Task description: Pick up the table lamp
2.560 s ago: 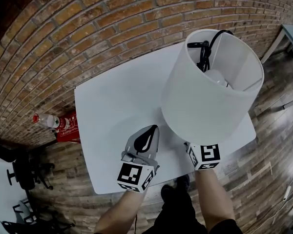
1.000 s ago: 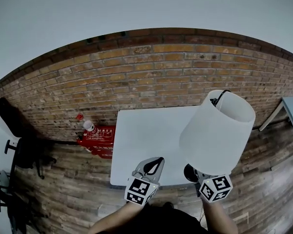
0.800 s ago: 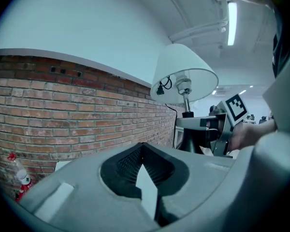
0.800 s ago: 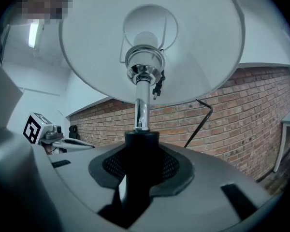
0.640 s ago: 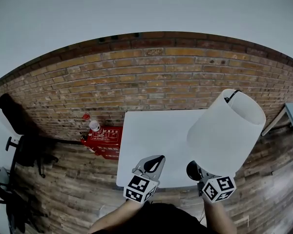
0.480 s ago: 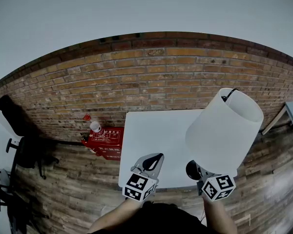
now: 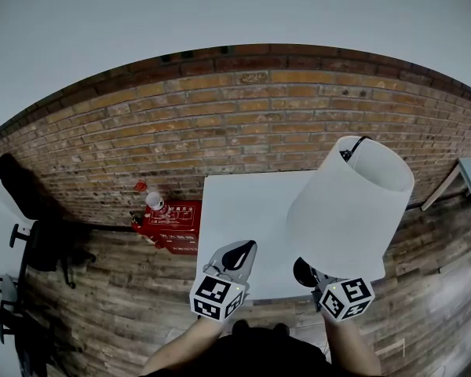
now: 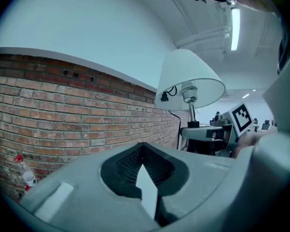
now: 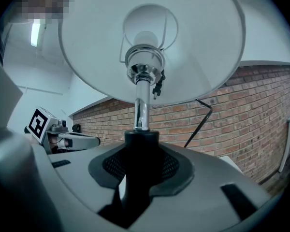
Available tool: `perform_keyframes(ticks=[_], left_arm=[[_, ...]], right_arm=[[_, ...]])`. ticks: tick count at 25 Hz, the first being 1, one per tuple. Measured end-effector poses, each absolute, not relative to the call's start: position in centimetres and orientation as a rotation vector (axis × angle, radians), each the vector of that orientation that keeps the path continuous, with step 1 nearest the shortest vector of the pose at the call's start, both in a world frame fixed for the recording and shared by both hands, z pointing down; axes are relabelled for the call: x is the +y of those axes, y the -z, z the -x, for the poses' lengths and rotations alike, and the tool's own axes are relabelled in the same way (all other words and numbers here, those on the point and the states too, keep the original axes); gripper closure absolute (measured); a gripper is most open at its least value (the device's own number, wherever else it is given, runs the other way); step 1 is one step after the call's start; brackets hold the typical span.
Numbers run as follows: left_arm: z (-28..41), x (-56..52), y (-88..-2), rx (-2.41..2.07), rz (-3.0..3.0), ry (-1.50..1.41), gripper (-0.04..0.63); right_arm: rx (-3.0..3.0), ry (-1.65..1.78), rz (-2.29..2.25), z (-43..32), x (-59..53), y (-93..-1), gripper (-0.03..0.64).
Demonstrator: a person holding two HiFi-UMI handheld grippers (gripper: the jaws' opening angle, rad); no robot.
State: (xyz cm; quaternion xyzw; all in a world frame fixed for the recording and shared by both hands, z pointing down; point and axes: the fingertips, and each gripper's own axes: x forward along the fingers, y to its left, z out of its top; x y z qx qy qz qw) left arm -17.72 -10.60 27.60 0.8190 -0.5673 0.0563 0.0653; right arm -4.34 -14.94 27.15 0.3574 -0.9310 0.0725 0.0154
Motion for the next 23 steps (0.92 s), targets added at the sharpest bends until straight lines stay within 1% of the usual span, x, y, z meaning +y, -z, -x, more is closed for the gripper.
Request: perform_keyframes(ticks=[23], left_arm=[[17.45, -10.76, -28.21, -1.682, -2.482, -0.154, 0.592]], right_arm=[[-2.870, -0.234, -1.105, 4.19, -14.56, -27.43, 0.488]])
